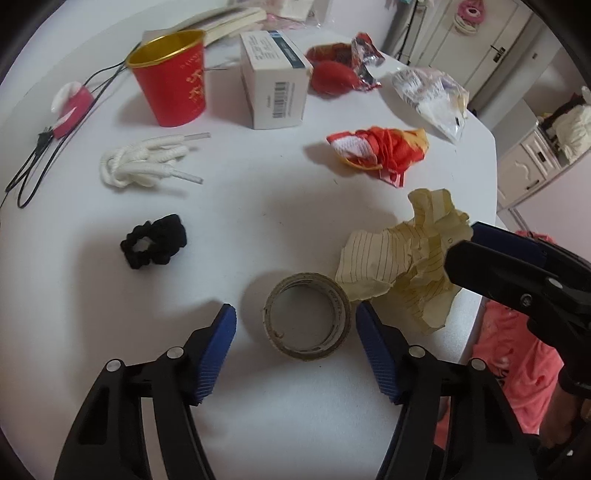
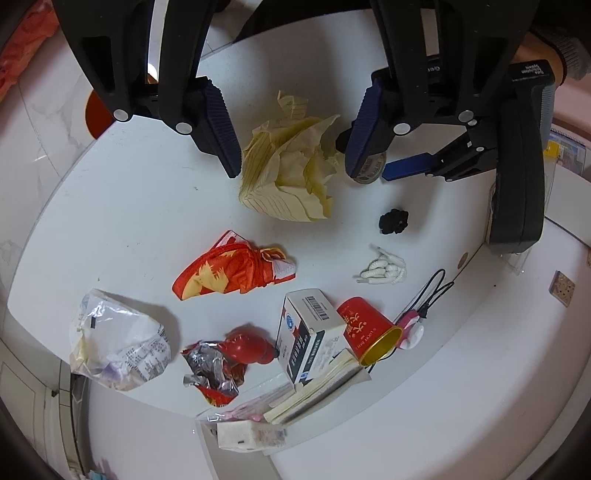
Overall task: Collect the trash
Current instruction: 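Close the left gripper on the tape roll while the right gripper closes on the crumpled yellow paper, then lift the tape roll and yellow paper and carry both over the orange bin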
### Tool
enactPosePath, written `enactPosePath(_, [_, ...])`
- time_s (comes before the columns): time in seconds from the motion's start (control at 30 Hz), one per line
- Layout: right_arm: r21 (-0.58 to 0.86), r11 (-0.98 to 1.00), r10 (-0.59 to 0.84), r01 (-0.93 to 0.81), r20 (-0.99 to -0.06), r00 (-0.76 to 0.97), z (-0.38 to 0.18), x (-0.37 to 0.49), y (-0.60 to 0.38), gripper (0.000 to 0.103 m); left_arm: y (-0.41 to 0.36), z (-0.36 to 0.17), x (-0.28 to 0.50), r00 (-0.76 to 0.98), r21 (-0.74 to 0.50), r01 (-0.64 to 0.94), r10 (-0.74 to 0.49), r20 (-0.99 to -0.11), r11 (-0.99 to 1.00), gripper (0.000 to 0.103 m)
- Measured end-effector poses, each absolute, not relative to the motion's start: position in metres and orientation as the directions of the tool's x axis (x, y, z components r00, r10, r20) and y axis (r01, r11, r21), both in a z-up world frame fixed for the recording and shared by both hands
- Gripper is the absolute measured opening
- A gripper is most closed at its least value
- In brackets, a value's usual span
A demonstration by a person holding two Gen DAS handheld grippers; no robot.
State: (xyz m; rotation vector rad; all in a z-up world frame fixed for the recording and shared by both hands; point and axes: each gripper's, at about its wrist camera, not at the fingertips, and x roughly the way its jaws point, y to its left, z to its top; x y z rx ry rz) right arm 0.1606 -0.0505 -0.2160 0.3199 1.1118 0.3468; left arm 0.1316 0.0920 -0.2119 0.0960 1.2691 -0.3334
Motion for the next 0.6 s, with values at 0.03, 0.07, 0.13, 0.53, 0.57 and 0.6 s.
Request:
enactPosePath(0.03, [0.421, 0.901, 0.426, -0.105, -0.813, 0.397, -0.219, 0.162, -0.05, 0.058, 0.091, -0.213, 0.132, 0.254, -0.11, 0.305, -0.192, -0.948, 0.946, 0.068])
enactPosePath(0.07, [0.421, 0.901, 0.425, -0.101, -0.815, 0.394, -0.221, 0.163, -0.05, 0.058, 0.09, -0.214, 0.132, 0.259, -0.107, 0.314, -0.194, -0.946, 0.943, 0.068])
enactPosePath(0.13, [0.424, 0.902, 0.42, -0.082, -0.82, 0.389, -0.227, 0.165, -0.051, 0.058, 0.091, -0.213, 0.132, 0.261, -0.113, 0.322, -0.203, -0.944, 0.94, 0.068])
enactPosePath(0.53, [0.464, 0.886, 0.436, -0.016, -0.821, 0.368, -0.248, 0.169, -0.056, 0.048, 0.094, -0.212, 0.134, 0.243, -0.151, 0.346, -0.244, -0.939, 0.926, 0.05])
enactPosePath(0.57, [0.468, 0.884, 0.439, -0.014, -0.818, 0.371, -0.248, 0.169, -0.057, 0.045, 0.094, -0.212, 0.134, 0.243, -0.153, 0.346, -0.245, -0.938, 0.926, 0.05])
enactPosePath(0.6, [0.471, 0.882, 0.442, -0.014, -0.816, 0.373, -0.248, 0.169, -0.057, 0.044, 0.093, -0.213, 0.134, 0.242, -0.154, 0.344, -0.246, -0.939, 0.926, 0.05])
